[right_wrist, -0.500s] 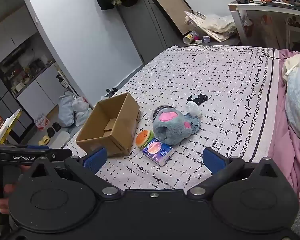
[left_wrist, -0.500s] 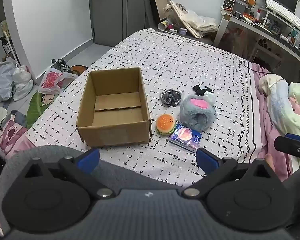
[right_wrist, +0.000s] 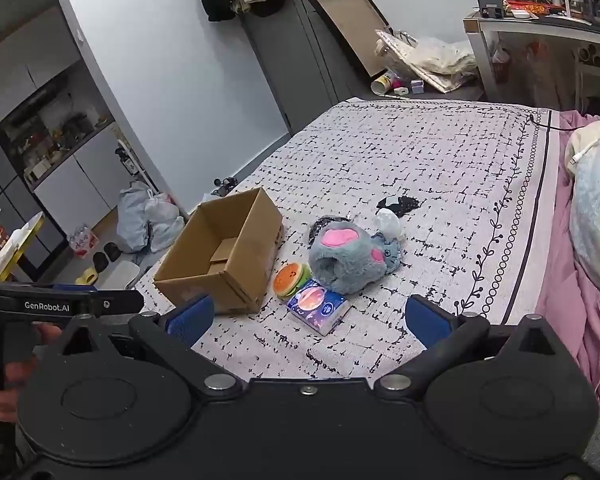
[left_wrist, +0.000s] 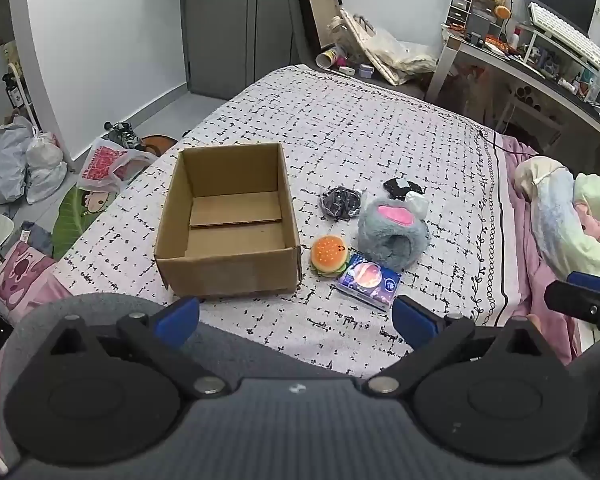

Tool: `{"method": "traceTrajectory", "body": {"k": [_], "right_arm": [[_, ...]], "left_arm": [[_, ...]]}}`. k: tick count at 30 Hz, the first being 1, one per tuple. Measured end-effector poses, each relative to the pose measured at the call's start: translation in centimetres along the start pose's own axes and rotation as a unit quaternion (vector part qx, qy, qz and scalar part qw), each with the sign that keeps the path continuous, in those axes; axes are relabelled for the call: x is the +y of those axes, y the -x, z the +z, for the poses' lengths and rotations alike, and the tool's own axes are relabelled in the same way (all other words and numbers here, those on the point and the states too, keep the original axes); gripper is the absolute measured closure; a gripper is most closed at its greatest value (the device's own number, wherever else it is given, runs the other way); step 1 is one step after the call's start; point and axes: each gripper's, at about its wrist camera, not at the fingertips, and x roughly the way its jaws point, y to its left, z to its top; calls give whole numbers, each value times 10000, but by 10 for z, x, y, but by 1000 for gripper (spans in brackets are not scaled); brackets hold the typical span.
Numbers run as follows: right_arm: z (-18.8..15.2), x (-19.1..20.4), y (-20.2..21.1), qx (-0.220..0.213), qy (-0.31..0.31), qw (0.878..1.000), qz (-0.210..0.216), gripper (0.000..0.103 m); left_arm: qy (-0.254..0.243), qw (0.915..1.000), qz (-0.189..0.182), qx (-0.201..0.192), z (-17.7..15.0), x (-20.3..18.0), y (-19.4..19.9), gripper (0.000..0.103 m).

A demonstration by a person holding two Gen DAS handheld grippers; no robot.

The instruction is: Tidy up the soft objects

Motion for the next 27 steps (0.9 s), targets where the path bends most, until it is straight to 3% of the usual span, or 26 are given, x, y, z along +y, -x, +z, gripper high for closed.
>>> {"method": "traceTrajectory", "body": {"k": [27], "right_arm": [[-2,5,1,-11,96,9999,-85,0]], "left_arm": [[166,9998,-57,-133,-5,9,6,1]]}}
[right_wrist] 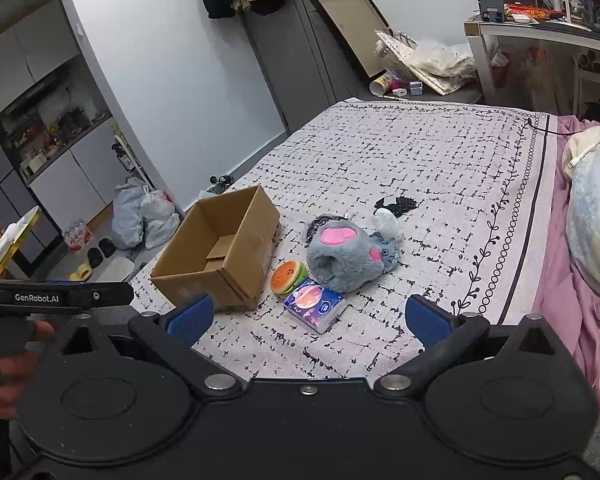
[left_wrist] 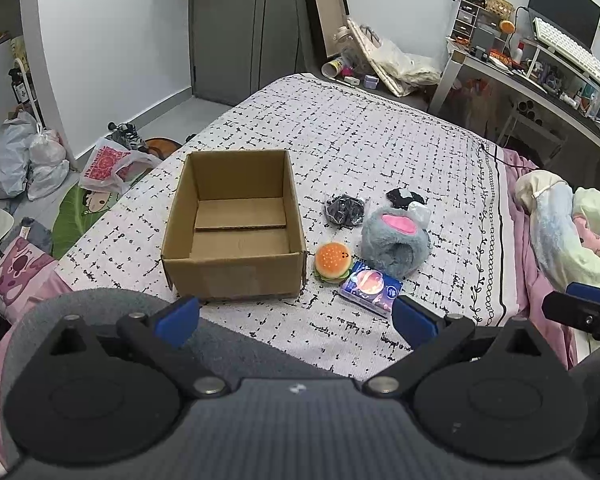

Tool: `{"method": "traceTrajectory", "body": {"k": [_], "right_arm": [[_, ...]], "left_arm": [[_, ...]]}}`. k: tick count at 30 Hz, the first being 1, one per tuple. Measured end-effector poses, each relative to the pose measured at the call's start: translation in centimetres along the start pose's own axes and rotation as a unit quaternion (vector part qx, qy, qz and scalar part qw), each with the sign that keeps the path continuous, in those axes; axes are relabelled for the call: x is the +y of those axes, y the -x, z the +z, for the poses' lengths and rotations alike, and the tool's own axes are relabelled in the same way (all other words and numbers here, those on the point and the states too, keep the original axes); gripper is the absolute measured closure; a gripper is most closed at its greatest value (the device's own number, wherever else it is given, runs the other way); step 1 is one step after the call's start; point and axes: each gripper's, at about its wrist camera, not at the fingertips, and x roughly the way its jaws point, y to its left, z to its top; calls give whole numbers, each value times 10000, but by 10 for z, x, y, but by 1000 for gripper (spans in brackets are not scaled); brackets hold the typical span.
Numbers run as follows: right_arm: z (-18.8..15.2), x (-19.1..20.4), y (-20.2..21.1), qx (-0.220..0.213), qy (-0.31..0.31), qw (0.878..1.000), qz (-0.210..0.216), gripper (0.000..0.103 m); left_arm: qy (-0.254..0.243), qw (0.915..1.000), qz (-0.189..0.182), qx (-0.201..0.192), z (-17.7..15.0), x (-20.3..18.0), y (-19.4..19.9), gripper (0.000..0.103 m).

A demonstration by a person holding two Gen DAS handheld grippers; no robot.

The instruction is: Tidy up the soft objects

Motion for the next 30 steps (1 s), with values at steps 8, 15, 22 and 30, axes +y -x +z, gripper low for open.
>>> {"method": "traceTrajectory", "body": {"k": [8,15,22,30], "right_arm": [[-1,1,-1,12,-12,10000,-11,0],[-1,0,-1,18,-27,10000,-24,0],[0,0,-1,20,-31,10000,-20,0],[-1,0,-3,30,-14,10000,-36,0]], "left_arm": [[13,10000,-14,-12,0,0,0,1],[18,10000,-16,-18,0,0,0,1],[16,10000,-26,-21,0,-2,-1,1],[16,10000,-27,-35,0,-3,-2,1]]}}
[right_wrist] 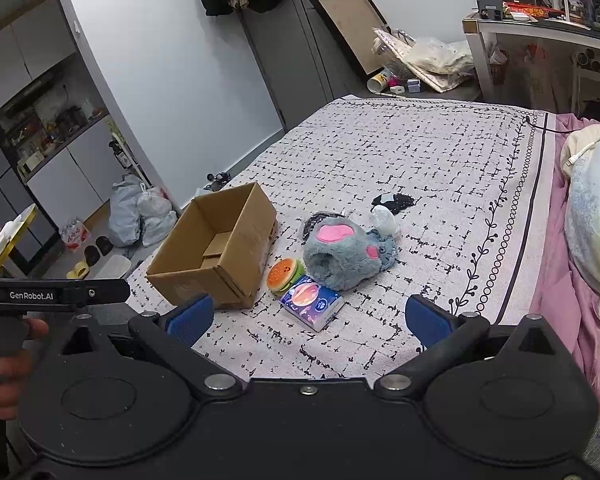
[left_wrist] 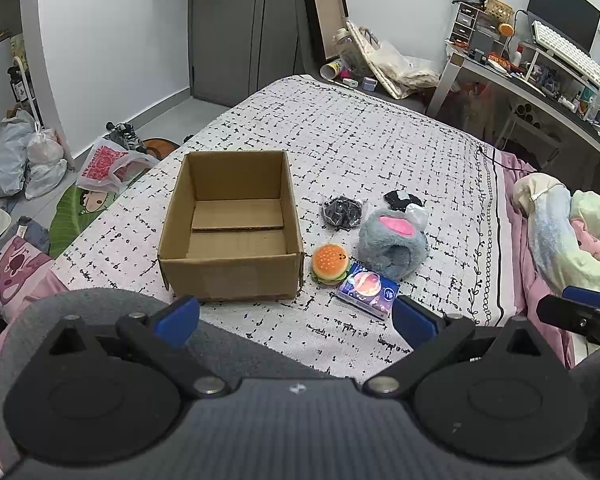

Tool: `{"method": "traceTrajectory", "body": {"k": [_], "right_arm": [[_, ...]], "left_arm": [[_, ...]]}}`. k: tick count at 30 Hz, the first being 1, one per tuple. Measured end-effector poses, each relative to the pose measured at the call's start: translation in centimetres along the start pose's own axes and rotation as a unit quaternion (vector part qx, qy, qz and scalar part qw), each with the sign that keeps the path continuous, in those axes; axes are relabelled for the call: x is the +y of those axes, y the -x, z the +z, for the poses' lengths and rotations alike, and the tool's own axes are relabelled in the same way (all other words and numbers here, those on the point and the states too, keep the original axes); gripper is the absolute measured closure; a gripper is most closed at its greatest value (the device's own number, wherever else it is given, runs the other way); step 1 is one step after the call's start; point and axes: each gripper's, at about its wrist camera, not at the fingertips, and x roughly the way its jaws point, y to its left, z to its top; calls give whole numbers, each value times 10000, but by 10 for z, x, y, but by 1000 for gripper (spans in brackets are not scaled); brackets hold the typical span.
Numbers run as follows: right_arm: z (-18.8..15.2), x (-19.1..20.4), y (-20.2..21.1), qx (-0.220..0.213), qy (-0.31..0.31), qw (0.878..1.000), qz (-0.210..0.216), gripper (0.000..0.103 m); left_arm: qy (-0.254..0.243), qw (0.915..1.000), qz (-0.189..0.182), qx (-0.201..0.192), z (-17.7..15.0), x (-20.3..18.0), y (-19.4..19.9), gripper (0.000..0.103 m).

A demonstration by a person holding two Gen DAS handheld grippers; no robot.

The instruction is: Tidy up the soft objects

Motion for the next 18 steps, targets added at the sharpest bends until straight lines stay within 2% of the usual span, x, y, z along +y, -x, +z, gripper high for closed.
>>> {"method": "traceTrajectory", "body": {"k": [18], "right_arm": [[3,-3,-2,73,-6,10000,-22,0]], "left_arm": [[105,9998,-111,-107,2,2,-3,1]]}}
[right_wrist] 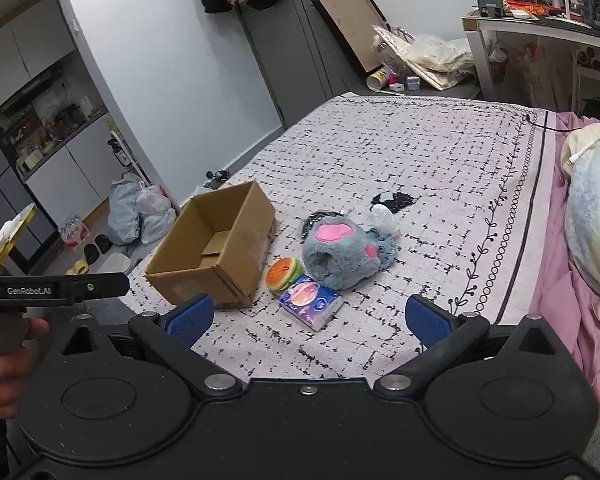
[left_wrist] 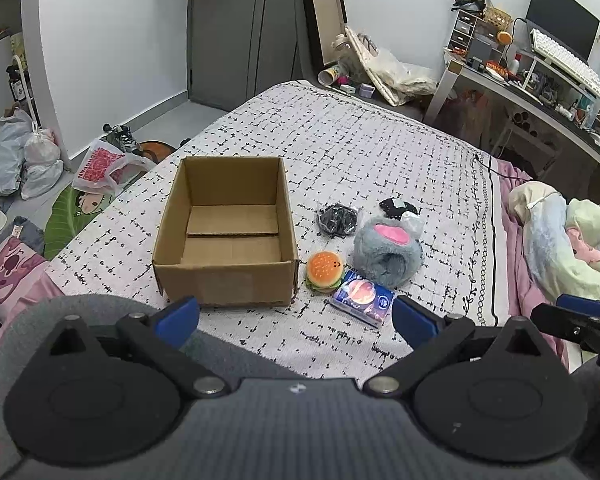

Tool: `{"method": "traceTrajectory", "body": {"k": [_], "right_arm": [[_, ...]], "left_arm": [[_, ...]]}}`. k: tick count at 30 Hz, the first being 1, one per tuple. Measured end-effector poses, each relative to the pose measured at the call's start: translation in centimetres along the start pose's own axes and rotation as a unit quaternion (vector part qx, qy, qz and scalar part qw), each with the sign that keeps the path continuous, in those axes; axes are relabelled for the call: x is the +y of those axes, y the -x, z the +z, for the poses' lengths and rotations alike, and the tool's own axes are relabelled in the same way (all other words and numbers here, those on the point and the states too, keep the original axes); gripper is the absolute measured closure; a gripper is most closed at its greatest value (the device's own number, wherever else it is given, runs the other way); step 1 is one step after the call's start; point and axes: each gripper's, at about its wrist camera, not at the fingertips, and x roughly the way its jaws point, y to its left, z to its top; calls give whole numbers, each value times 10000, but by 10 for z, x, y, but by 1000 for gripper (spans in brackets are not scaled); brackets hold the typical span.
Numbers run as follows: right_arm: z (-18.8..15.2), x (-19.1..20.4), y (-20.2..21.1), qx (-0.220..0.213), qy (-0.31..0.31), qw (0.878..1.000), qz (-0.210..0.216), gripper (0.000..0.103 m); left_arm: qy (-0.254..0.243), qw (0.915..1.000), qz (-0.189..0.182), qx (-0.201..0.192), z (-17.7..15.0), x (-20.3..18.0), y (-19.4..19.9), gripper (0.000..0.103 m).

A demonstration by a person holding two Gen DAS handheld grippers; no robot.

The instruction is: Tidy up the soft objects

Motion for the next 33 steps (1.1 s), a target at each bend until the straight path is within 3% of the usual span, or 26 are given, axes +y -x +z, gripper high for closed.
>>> {"method": "traceTrajectory", "body": {"k": [17,24,28,33], "right_arm": [[40,-23,-20,256,-137,9995,135,0],[73,-26,-21,230,14,9995,199,1],[88,-31,-31,340,70,9991,224,9],[103,-29,-50,560,214,9978,294,20]], "left_arm": [[-219,9996,-193,-64,16,-28,-31,3],[-263,9992,-289,-51,27,-42,-48,8],[-295,9991,-291,-85,34,-48,-55,10],[-163,9994,-305,-22,41,-50,-69,19]]}}
